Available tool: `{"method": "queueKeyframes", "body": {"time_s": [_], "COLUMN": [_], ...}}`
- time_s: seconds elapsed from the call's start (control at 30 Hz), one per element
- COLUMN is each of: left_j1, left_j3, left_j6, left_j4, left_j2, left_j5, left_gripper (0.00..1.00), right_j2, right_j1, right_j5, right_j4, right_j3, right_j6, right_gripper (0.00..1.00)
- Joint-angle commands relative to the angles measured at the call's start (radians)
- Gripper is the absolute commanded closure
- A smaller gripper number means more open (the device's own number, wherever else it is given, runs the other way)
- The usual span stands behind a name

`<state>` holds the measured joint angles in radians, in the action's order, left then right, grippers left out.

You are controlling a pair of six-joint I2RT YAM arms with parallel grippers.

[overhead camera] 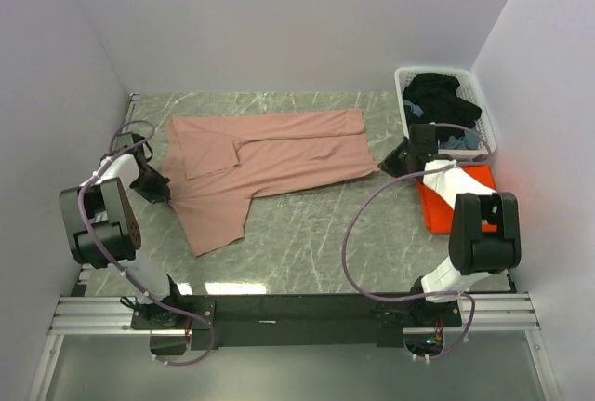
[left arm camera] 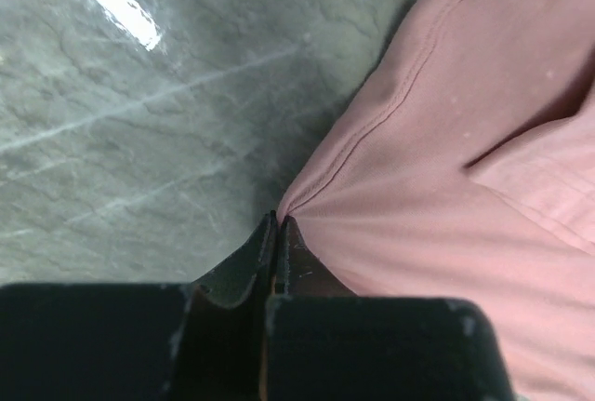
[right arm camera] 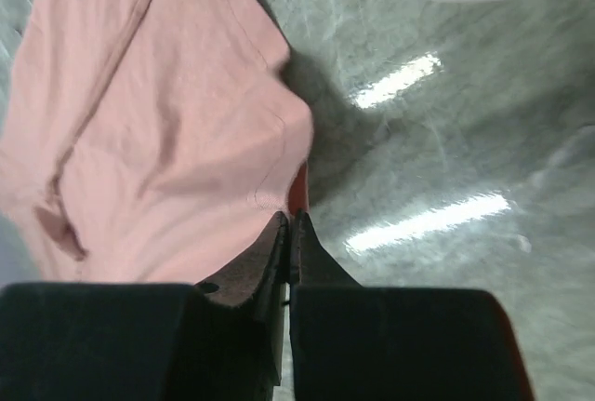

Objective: Fold and stack the t-shirts
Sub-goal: Fold the tshirt

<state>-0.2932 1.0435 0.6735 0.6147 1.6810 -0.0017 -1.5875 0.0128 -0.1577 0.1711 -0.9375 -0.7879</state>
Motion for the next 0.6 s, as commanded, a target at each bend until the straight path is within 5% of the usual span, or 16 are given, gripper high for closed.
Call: {"method": "queueKeyframes", "body": {"time_s": [0.0,0.13,0.43,0.57], "left_j1": [-0.015,-0.021,-0.021,-0.021], "left_j3": [0.001,-0.072,-0.129,-0.126], "left_j6": [0.011,0.017,0.005,0.005], "left_j4": [0.025,-0.003,-0.018,-0.027], "left_j2": [-0.040,-0.058,-0.093,-0.090], "left_j5": [0.031,0.062,0.075,0.069], "left_gripper": [0.99,0.99,0.99,0.99], "right_j2": [0.063,0.072,0.159,0.184], "right_j1": [-0.007,-0.007,-0.005,-0.004], "right_j5": [0.095,0.070,0.051,0.011], "right_j4": [0.146,0.174,0.168,0.107], "right_j3": [-0.023,0.045,0.124,0.164], "right_j6": [0.153,0.162,0.113,0.023], "right_gripper": [0.98,0.93,0.50,0.43]}}
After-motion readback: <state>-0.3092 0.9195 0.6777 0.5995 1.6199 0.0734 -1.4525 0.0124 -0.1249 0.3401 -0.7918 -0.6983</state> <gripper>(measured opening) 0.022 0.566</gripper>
